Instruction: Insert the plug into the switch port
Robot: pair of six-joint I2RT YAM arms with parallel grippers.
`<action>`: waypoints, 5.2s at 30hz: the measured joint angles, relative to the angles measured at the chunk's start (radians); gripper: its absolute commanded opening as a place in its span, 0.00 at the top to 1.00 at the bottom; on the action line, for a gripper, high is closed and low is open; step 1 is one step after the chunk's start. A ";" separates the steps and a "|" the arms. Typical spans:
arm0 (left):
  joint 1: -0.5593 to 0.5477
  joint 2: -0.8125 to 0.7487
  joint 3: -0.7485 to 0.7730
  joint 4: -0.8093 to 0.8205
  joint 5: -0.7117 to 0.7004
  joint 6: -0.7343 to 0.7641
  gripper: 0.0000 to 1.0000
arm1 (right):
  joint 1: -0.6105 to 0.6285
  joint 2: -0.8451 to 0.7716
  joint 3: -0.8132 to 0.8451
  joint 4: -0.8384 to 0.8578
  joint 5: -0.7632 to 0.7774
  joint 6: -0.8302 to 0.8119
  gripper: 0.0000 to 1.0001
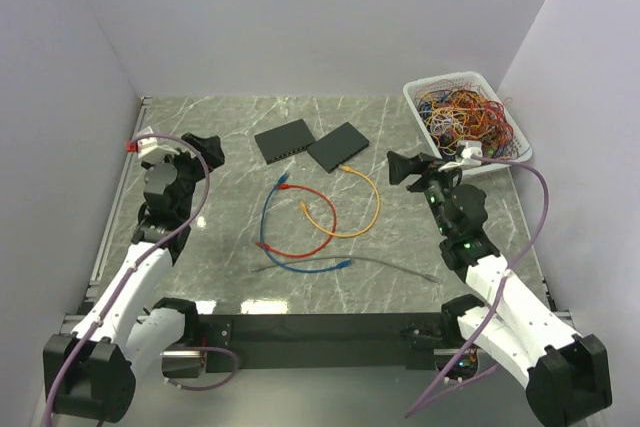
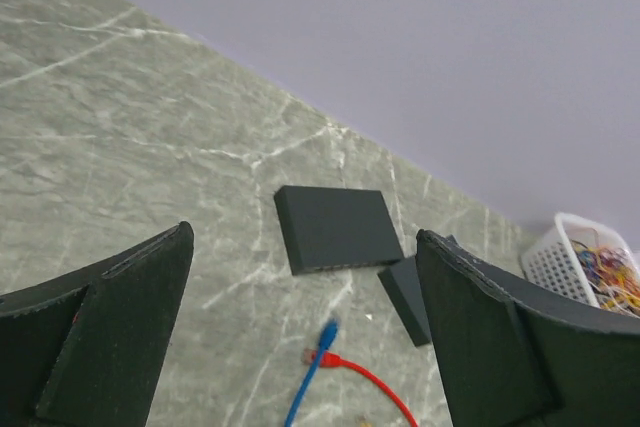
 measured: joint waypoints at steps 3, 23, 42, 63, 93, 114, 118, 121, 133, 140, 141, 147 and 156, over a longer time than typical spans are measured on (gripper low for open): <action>0.000 -0.029 0.001 -0.020 0.034 -0.014 0.01 | -0.013 -0.021 -0.028 0.025 -0.049 0.030 0.00; -0.019 0.237 -0.021 -0.049 0.219 -0.025 0.19 | 0.109 0.702 0.660 -0.270 -0.330 0.056 0.10; -0.042 0.761 0.282 0.001 0.305 -0.020 0.25 | 0.109 1.537 1.527 -0.610 -0.353 0.059 0.13; -0.042 1.043 0.560 -0.006 0.374 -0.021 0.30 | 0.076 1.776 1.878 -0.782 -0.397 0.224 0.20; -0.059 1.070 0.786 -0.151 0.303 0.038 0.30 | 0.074 1.530 1.452 -0.618 -0.527 0.323 0.36; -0.023 1.256 0.848 -0.154 0.335 -0.024 0.32 | 0.064 1.868 1.986 -0.980 -0.586 0.346 0.48; -0.018 1.227 0.801 -0.134 0.286 -0.029 0.33 | 0.090 1.886 1.984 -0.982 -0.624 0.369 0.50; -0.014 1.164 0.708 -0.123 0.249 -0.035 0.34 | 0.111 1.886 1.969 -0.974 -0.634 0.373 0.51; -0.034 0.698 0.157 -0.173 0.153 -0.179 0.30 | 0.235 1.862 1.876 -0.821 -0.621 0.379 0.52; -0.053 0.616 0.101 -0.226 0.130 -0.233 0.28 | 0.265 1.829 1.817 -0.754 -0.609 0.343 0.35; -0.056 0.606 0.100 -0.241 0.125 -0.237 0.27 | 0.269 1.796 1.768 -0.742 -0.605 0.323 0.31; -0.059 0.500 0.090 -0.287 0.082 -0.233 0.26 | 0.309 1.555 1.563 -0.806 -0.493 0.182 0.04; -0.071 0.287 0.042 -0.307 0.057 -0.230 0.18 | 0.335 1.007 1.128 -0.713 -0.164 0.122 0.00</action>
